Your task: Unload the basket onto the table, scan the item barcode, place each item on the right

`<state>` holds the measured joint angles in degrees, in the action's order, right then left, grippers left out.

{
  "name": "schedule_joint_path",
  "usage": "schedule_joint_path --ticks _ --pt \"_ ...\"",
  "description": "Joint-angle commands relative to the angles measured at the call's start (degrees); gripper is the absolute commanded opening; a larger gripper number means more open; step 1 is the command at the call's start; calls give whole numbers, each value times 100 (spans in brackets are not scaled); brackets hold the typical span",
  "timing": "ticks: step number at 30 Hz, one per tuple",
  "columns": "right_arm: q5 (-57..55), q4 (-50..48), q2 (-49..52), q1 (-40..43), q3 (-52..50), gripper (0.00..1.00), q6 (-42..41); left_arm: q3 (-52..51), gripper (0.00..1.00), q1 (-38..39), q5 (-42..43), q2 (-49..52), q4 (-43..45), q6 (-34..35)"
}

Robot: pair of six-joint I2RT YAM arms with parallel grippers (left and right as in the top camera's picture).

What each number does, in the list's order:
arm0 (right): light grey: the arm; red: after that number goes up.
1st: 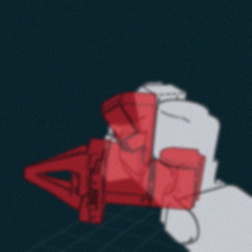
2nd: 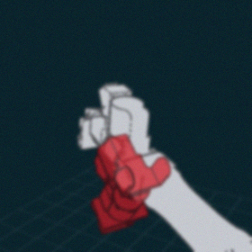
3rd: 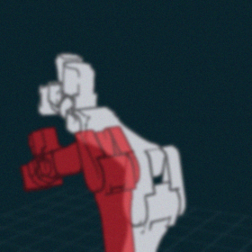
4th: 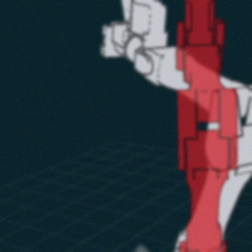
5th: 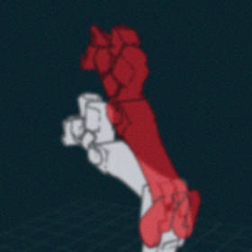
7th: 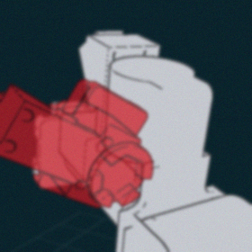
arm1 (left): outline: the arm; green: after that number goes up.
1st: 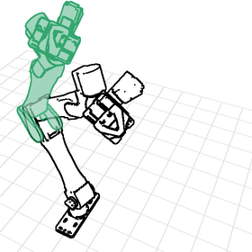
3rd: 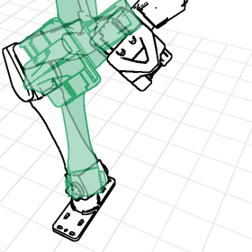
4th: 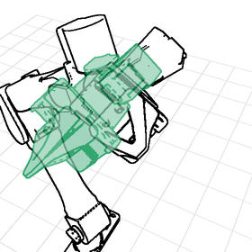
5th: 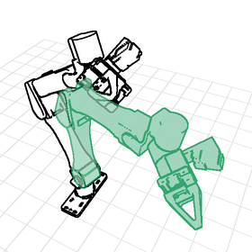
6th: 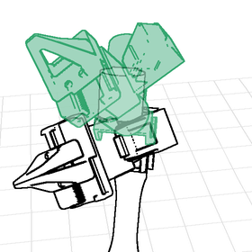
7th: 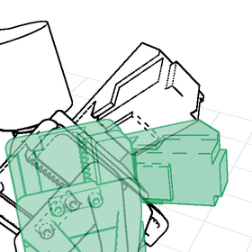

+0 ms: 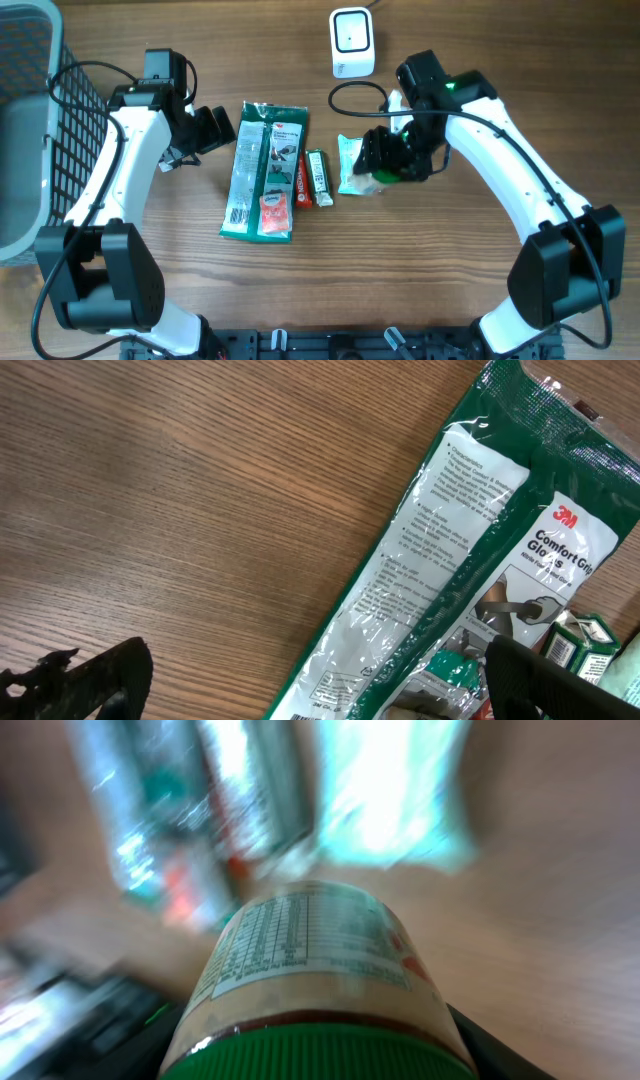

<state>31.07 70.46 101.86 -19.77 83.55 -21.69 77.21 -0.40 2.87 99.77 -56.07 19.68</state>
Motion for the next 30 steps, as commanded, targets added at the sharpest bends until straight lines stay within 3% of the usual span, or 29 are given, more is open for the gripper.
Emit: schedule_joint_path --ticks 1,5,8,10,11,13,15,22,30 --pt "1425 562 -83 -9 74 37 -1150 -50 100 -9 26 55 15 52" --pt "1845 699 -83 -13 74 34 -1303 -50 100 -9 26 55 15 52" --pt "1462 326 -83 -13 74 30 -1263 -50 100 -9 26 55 15 52" --pt "553 -184 -83 -13 74 9 -664 -50 100 -9 26 55 15 52" --pt "164 -361 -83 -13 74 4 -413 -50 100 -9 26 55 15 52" --pt "-424 -758 -83 9 79 4 146 -50 100 -9 26 55 15 52" --pt "-59 -1115 -85 90 232 4 752 -50 100 -9 26 55 15 52" --pt "-1019 -695 -83 321 2649 4 726 -50 100 -9 26 55 15 52" --pt "-2286 -2459 404 125 2658 4 1587 -50 100 -9 26 55 15 52"
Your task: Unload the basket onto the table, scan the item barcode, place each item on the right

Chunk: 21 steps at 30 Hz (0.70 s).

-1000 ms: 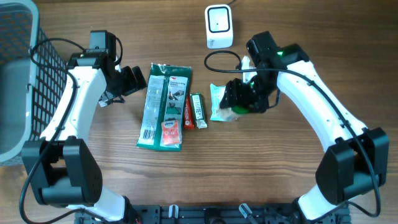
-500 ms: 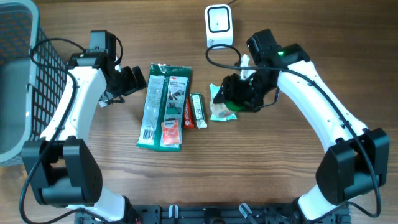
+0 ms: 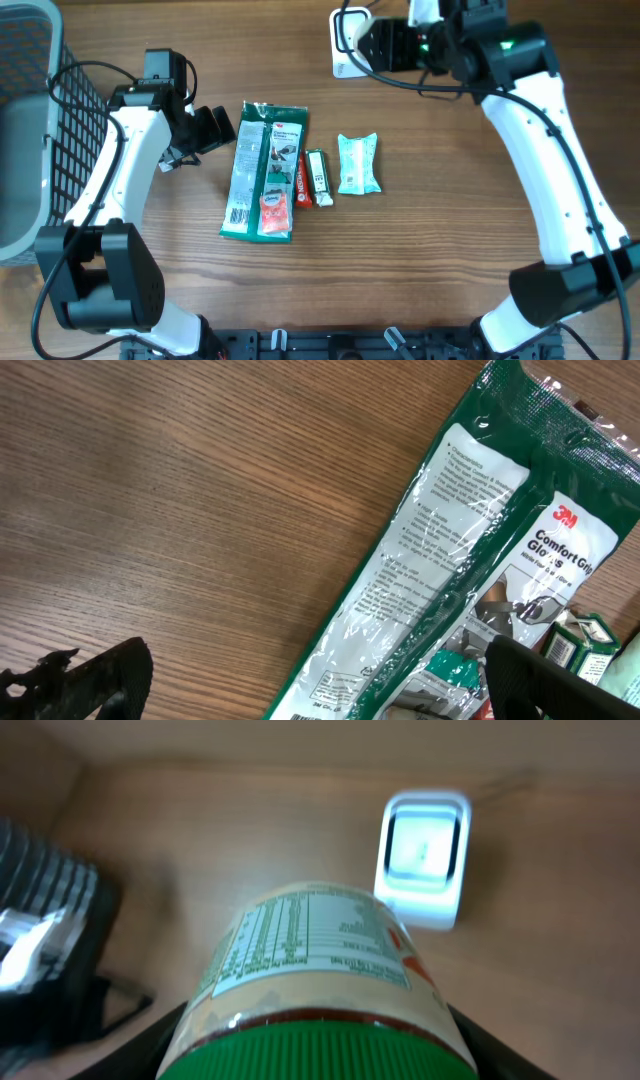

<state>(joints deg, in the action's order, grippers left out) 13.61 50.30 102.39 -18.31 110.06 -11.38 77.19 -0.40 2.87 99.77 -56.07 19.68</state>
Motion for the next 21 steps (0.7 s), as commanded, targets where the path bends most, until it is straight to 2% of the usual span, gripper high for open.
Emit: schedule_joint_path --ticks 1,13,17,21 --pt "-616 -817 566 -22 7 5 560 -48 100 -9 26 55 15 50" --pt "-634 -4068 2887 -26 7 4 986 -48 100 -9 26 55 15 52" --pt "-658 -4682 3161 -26 7 4 973 -48 100 -9 26 55 15 52" --pt "-1290 -4747 3261 -26 7 4 968 -48 100 -9 26 55 15 50"
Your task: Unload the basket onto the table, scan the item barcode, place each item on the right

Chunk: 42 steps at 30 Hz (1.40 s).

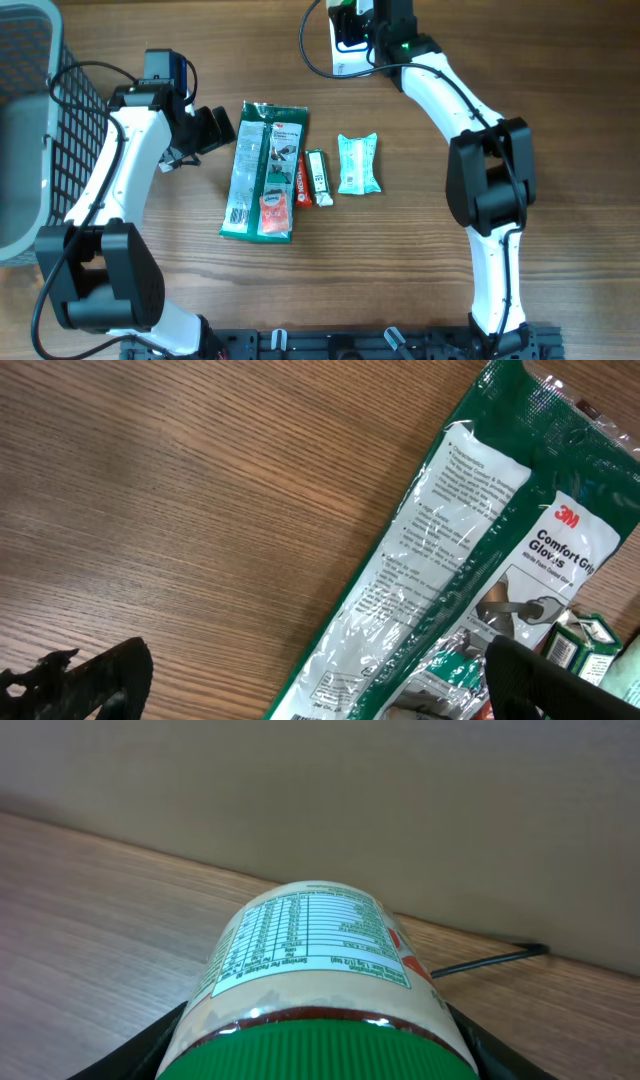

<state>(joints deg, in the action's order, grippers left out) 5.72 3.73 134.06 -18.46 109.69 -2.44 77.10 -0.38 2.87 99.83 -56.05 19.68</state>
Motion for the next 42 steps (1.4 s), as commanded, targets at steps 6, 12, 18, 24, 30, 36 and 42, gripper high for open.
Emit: schedule_joint_path --ticks 6,12,18,24,30,36,42 --pt "-415 -96 208 -11 44 4 -166 -39 100 -11 26 48 13 52" --pt "-417 -229 -278 50 52 5 -358 -39 100 -11 26 48 13 52" --pt "-422 1351 -1921 243 52 4 -356 -39 100 -11 26 48 13 52" --pt "-675 5257 -2835 509 48 4 -356 -39 100 -11 26 48 13 52" --pt "-1237 7241 -2664 1257 -1185 5 -756 -39 100 -11 26 48 13 50" --pt "-1209 5982 -2664 2011 -2647 9 -1178 -39 100 -11 26 48 13 52" --pt "-1174 4784 -2664 2282 -3569 59 -1266 -39 100 -11 26 48 13 50"
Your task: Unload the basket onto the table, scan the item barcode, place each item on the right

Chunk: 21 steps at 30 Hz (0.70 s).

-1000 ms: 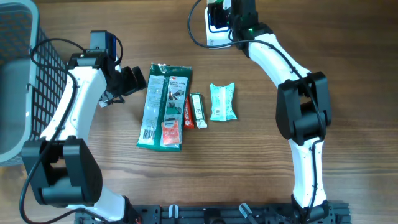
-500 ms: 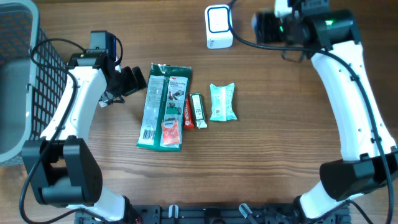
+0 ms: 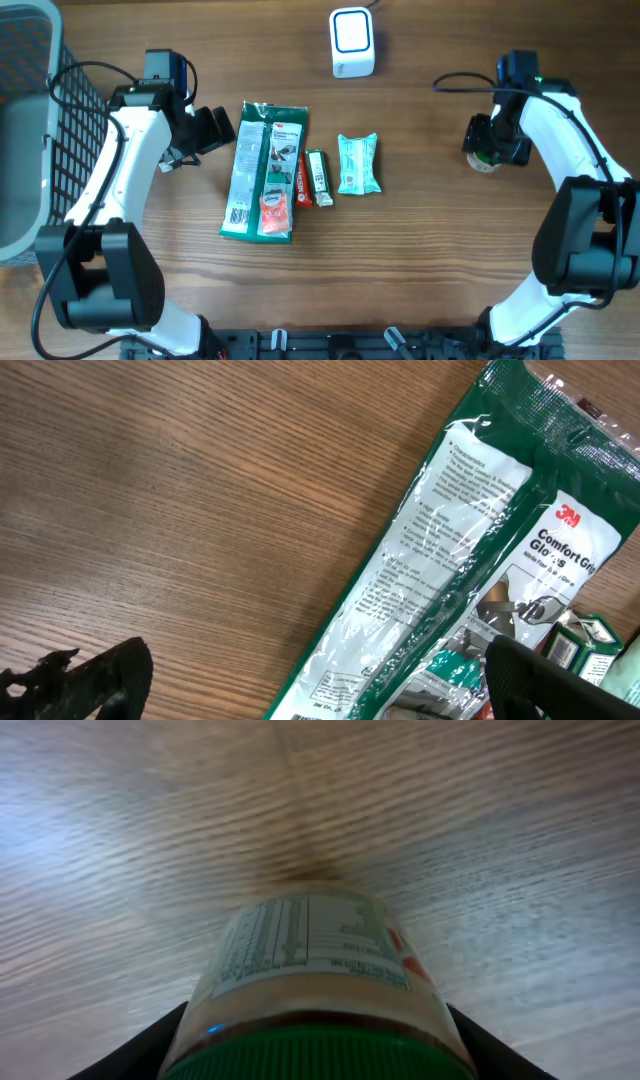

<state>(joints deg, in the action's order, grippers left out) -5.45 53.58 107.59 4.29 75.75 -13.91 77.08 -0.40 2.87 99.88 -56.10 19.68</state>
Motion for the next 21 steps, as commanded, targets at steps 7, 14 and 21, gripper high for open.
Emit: schedule_joint_path --ticks 7,14,21 --pt "-98 -273 -39 9 -85 100 2 -37 100 -9 26 44 17 52" --pt "1746 1198 -111 -83 2024 88 728 -37 100 -9 26 44 17 52" --pt "2953 1093 -109 -922 1521 52 1073 -37 100 -9 26 44 17 50"
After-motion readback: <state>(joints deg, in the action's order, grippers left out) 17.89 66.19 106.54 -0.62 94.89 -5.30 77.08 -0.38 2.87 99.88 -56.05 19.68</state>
